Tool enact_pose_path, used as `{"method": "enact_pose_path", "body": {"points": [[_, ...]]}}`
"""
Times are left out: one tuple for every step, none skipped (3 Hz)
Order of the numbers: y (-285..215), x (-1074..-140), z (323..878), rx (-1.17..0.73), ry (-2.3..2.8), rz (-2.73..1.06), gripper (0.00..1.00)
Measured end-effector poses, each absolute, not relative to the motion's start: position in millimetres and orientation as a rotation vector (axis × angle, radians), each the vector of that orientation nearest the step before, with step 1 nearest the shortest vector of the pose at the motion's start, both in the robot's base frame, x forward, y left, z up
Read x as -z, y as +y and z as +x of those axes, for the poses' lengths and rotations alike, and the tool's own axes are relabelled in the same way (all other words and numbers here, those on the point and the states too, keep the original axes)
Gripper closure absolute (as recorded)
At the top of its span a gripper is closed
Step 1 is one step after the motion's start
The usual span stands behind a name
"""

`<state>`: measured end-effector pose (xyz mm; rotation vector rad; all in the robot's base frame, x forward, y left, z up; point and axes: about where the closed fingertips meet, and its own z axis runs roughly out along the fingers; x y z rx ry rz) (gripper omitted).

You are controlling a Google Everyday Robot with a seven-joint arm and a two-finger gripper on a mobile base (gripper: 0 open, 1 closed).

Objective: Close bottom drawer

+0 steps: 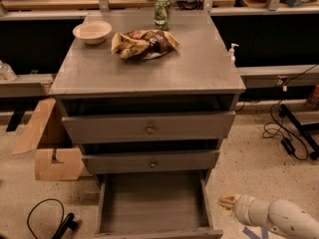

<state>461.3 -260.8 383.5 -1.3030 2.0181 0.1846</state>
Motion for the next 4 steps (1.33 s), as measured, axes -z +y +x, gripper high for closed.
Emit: {"method": "enact_pose_path", "body": {"points": [[-259,-383,461,-0.188,2.017,-1.304,0.95],[-249,-347,443,-0.229,2.013,-1.311,1.0],[-240,-287,405,-0.262,2.024,-1.329,1.0],[-233,-231,373,-0.313,2.024,-1.302,1.0]]}}
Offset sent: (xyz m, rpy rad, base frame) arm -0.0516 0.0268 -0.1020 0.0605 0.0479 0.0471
